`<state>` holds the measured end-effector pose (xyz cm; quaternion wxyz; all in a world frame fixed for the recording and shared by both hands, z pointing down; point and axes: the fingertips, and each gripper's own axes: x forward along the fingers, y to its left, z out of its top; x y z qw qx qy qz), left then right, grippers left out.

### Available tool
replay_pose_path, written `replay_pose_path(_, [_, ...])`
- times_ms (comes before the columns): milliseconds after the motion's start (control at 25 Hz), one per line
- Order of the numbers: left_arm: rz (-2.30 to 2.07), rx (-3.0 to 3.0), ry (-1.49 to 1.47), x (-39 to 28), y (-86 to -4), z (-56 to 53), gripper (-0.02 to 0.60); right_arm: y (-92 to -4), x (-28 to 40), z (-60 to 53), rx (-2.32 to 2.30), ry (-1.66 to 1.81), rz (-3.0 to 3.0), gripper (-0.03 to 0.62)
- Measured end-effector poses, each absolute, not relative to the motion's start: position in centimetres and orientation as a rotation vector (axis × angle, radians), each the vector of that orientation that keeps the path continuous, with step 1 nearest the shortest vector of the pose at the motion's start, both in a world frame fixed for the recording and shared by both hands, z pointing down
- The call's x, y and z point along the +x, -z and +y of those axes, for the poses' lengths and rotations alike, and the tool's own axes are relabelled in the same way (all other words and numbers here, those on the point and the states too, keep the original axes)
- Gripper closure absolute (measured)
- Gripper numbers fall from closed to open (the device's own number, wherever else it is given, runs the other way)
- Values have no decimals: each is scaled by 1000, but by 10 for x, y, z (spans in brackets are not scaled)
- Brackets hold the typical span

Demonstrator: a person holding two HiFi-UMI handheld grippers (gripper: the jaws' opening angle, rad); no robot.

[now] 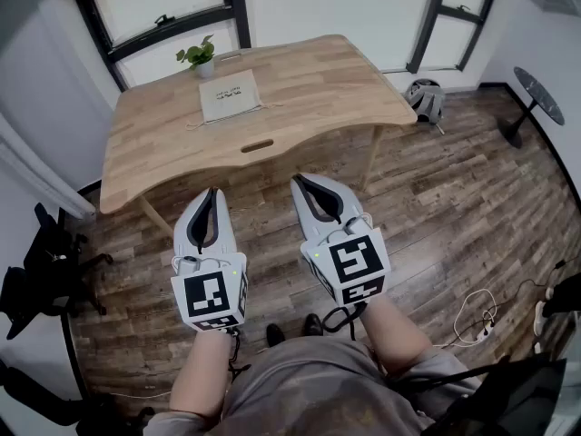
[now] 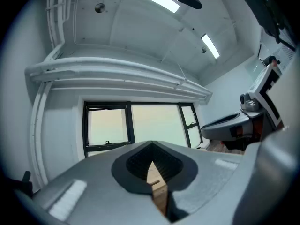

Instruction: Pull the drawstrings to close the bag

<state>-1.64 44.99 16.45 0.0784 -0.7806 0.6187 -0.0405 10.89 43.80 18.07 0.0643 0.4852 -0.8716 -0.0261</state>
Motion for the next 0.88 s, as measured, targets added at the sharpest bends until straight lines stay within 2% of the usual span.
replay_pose_path(560, [1908, -2311, 175, 12, -189, 424, 581, -203, 138, 404, 1387, 21, -2699, 545])
replay_pose_path(880, [1970, -2310, 241, -7, -217, 387, 581, -236, 115, 362, 1290, -39, -2700, 523])
